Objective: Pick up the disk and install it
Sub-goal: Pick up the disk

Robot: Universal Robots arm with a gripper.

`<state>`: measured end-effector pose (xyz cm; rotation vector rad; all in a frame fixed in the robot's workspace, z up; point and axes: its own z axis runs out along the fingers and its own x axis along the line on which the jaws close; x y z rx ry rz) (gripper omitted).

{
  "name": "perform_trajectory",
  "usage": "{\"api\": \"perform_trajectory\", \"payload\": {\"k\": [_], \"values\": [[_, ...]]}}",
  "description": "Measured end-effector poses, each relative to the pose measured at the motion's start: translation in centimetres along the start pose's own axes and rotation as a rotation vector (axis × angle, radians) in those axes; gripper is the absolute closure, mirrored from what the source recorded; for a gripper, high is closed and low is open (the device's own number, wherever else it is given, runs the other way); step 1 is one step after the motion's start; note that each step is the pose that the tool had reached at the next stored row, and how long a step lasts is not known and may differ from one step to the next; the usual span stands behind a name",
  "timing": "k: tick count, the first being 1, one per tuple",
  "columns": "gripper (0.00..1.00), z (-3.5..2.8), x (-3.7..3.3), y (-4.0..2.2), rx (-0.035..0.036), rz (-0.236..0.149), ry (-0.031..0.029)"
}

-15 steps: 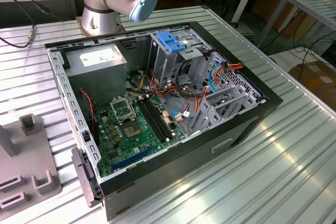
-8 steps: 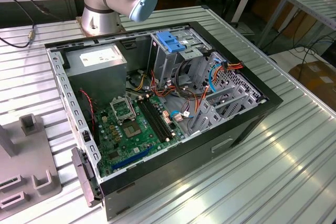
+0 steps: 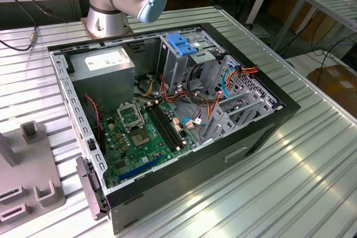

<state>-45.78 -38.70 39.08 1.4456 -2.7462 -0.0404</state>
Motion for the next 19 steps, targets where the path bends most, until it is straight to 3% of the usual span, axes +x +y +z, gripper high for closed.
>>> {"api": "perform_trajectory", "payload": {"k": [10, 19], "values": [[0.9, 0.01, 0.0, 0.0, 0.0029, -0.131, 0.0053], [0.9, 0.02, 0.0, 0.0, 0.0045, -0.208, 0.0084]]}}
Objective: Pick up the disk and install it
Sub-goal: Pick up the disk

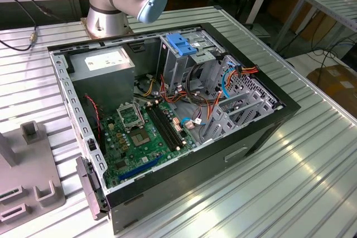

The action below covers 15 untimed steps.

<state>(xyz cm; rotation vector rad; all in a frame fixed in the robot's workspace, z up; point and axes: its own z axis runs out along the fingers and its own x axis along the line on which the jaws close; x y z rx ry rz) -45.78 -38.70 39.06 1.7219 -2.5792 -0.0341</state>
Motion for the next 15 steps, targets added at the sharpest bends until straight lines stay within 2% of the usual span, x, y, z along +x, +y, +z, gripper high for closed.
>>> {"api": "perform_trajectory", "payload": {"k": [11, 15], "values": [[0.9, 0.03, -0.01, 0.0, 0.0009, -0.041, 0.0017], [0.9, 0.32, -0.02, -0.04, 0.0055, -0.105, 0.0034]]}}
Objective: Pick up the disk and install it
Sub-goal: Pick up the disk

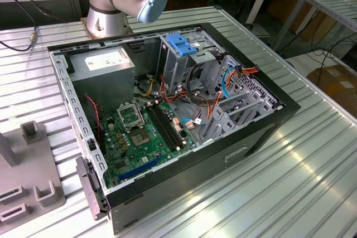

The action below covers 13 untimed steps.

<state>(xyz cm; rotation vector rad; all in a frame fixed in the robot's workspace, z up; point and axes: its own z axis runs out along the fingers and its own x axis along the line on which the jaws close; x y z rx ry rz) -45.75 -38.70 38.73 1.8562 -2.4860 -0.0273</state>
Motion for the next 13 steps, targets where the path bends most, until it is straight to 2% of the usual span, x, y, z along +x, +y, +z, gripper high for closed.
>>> {"api": "perform_trajectory", "payload": {"k": [2, 4, 8, 9, 10, 11, 12, 13], "values": [[0.9, 0.15, 0.0, 0.0, 0.0054, -0.026, -0.0002], [0.9, 0.37, -0.02, -0.03, 0.0177, -0.06, -0.0015], [0.65, 0.89, -0.17, -0.01, 0.0283, -0.096, -0.0018], [0.65, 1.01, -0.22, 0.0, 0.0294, -0.103, -0.0019], [0.58, 1.2, -0.3, 0.02, 0.0311, -0.114, -0.002], [0.58, 1.31, -0.36, 0.03, 0.0325, -0.121, -0.0022], [0.52, 1.49, -0.48, 0.06, 0.0346, -0.132, -0.0025], [0.52, 1.66, -0.59, 0.08, 0.0357, -0.143, -0.0025]]}}
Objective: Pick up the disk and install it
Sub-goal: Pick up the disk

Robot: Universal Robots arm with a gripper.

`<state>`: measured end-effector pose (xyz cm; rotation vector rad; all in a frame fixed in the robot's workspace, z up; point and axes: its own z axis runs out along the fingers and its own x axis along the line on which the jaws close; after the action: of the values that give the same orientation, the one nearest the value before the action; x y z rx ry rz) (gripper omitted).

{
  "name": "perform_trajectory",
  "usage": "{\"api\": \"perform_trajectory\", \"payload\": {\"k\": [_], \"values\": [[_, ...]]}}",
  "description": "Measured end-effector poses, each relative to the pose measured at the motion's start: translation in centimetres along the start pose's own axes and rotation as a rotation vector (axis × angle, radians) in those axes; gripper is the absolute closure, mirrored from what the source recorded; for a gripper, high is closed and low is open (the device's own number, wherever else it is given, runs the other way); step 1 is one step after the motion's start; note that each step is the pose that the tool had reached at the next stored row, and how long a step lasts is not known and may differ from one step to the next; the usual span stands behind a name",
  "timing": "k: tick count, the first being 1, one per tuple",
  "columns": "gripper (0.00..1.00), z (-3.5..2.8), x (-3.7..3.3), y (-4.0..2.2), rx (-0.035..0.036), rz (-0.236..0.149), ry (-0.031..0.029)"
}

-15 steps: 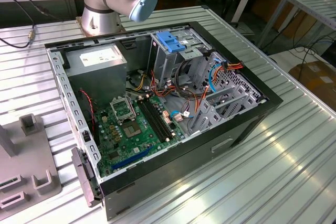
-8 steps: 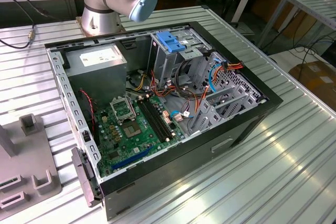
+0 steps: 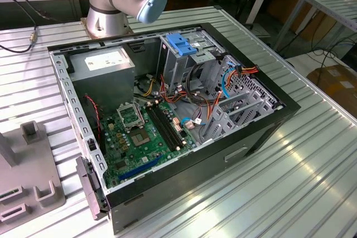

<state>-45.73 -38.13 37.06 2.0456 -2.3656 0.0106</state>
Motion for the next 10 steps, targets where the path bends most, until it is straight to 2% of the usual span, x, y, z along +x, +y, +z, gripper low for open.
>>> {"api": "perform_trajectory", "payload": {"k": [6, 10], "values": [[0.52, 0.48, -0.1, 0.01, 0.0064, -0.094, -0.0002], [0.52, 0.94, -0.11, 0.01, 0.008, -0.108, -0.0002]]}}
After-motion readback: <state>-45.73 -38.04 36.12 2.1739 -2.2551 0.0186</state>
